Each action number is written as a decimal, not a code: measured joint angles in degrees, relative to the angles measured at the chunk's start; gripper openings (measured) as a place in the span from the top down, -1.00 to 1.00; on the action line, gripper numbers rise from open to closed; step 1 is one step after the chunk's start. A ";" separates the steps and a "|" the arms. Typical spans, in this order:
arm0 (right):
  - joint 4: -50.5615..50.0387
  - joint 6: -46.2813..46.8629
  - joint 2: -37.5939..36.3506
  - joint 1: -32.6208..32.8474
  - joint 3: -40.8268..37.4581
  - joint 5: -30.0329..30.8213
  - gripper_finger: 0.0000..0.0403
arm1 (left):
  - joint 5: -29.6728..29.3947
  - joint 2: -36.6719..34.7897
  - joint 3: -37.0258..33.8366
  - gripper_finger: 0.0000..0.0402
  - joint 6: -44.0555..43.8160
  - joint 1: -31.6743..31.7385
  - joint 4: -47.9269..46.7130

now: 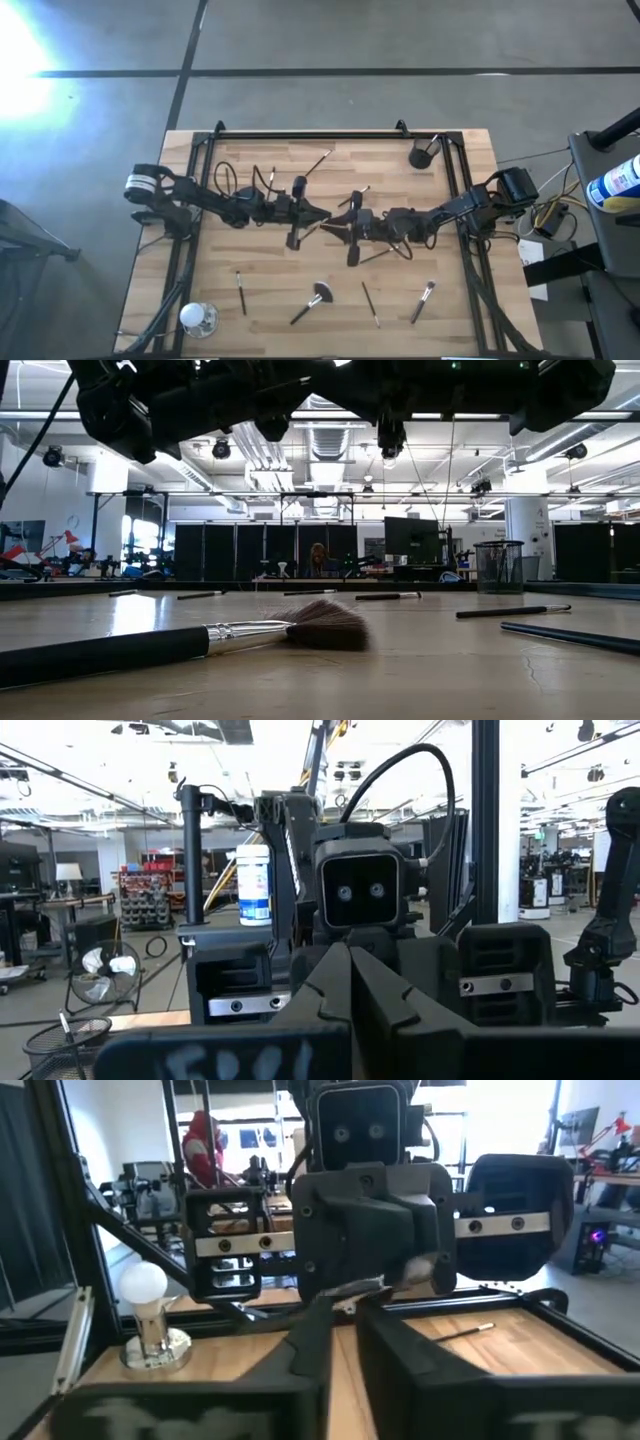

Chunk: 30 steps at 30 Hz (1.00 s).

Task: Put items in baskets/containers
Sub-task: Put the eyeshadow brush into the pen holder

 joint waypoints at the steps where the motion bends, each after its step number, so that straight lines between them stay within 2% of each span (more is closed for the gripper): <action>1: -0.02 -0.28 0.00 0.00 0.00 0.26 0.90 | -0.02 -0.17 -0.04 1.00 0.00 0.00 -0.13; 17: -0.39 -0.52 0.09 -0.10 -0.20 1.27 0.96 | -0.13 -0.48 -0.08 1.00 0.31 0.07 -2.95; 23: -0.21 2.29 0.09 -1.44 -0.22 1.15 0.96 | -2.10 -0.46 -0.17 1.00 0.37 0.13 -8.35; 30: -4.46 6.24 0.23 -3.12 -0.42 1.00 0.96 | -5.67 -0.46 -0.90 1.00 0.36 0.11 -13.51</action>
